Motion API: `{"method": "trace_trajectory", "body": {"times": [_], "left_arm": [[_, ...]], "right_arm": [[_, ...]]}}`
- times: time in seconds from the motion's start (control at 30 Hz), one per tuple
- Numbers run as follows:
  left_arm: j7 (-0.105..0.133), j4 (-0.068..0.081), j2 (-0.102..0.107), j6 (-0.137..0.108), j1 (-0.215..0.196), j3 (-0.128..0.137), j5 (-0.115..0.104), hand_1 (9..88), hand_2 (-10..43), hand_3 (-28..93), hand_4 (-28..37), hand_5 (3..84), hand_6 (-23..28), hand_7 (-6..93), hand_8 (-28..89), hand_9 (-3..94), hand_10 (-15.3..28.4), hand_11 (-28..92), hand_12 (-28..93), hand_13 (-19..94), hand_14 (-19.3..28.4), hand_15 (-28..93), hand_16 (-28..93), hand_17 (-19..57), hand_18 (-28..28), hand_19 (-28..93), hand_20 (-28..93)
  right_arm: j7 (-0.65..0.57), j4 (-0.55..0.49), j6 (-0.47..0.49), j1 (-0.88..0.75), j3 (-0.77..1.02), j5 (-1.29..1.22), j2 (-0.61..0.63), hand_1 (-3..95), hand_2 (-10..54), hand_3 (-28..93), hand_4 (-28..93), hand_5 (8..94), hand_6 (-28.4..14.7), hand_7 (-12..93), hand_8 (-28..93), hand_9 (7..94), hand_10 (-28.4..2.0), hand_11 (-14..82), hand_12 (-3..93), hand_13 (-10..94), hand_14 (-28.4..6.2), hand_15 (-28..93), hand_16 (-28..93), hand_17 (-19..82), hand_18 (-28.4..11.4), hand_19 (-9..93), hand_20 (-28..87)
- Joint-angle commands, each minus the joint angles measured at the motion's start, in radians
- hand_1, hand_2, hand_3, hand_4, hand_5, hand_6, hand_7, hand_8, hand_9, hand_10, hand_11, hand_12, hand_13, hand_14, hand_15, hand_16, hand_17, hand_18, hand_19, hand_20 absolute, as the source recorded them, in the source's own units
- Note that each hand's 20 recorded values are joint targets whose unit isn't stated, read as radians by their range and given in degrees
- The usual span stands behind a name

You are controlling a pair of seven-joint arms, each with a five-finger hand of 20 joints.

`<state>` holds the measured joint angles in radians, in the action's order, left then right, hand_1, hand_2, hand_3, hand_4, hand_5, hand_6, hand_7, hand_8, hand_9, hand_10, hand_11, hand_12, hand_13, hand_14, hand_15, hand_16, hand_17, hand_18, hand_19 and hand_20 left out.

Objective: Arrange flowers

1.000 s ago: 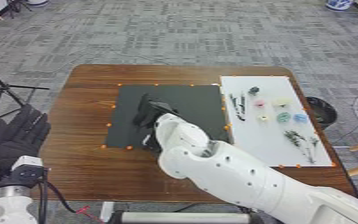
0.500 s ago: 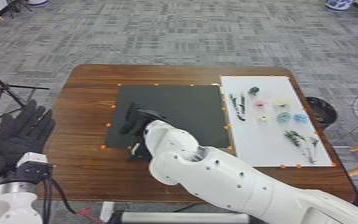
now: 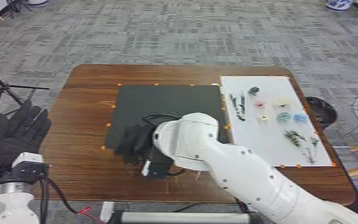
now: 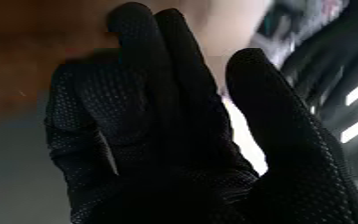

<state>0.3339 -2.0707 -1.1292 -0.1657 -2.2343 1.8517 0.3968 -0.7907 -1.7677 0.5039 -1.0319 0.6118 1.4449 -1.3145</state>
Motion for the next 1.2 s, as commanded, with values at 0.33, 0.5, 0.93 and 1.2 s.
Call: {"method": "trace_trajectory", "body": {"times": [0.33,0.5,0.93,1.2], "left_arm": [[-0.010,0.011,0.001,0.023,0.005,-0.017,0.014,19.6,22.3,68,-28.3,39.7,8.7,5.9,-7,29.7,15.1,17,8,21,14.4,20,-3,-7.2,10.4,28,7],[-0.018,0.011,-0.002,0.025,0.007,-0.013,0.010,20.4,21.0,69,-28.3,39.7,8.7,6.3,-7,29.7,15.0,17,9,21,14.5,20,-3,-7.6,11.1,28,7],[-0.007,0.003,-0.011,0.036,-0.011,0.000,0.016,21.4,20.4,69,-28.3,39.7,9.0,6.9,-7,29.6,15.2,18,9,21,14.5,20,-3,-8.2,11.8,29,8],[-0.002,0.007,-0.010,0.042,-0.012,0.000,0.016,22.1,20.3,69,-28.3,39.7,9.1,7.0,-7,29.4,15.3,18,9,21,14.6,20,-3,-8.3,11.8,29,8]], "right_arm": [[0.051,0.022,0.035,-0.011,-0.065,0.251,-0.026,28.3,12.7,64,-13,59.8,-4.6,9,-9,64.9,-20.2,12.5,17.8,65,-14.3,62,31,28,-25.6,77,33],[0.044,0.050,0.021,0.008,-0.077,0.250,-0.021,28.2,13.0,65,-14,61.8,-5.6,9,-10,60.6,-19.9,10.8,16.9,64,-14.7,63,30,28,-25.6,77,33],[0.064,0.024,-0.157,0.050,-0.116,0.292,0.038,26.6,15.1,71,-15,66.5,-8.1,14,-9,51.3,-20.3,8.0,13.8,62,-14.7,64,26,29,-24.6,78,31],[0.058,0.017,-0.235,0.069,-0.110,0.277,0.050,24.6,15.2,74,-15,63.2,-7.4,20,-9,51.5,-20.8,9.5,15.2,60,-14.8,65,25,29,-24.2,79,29]]}}
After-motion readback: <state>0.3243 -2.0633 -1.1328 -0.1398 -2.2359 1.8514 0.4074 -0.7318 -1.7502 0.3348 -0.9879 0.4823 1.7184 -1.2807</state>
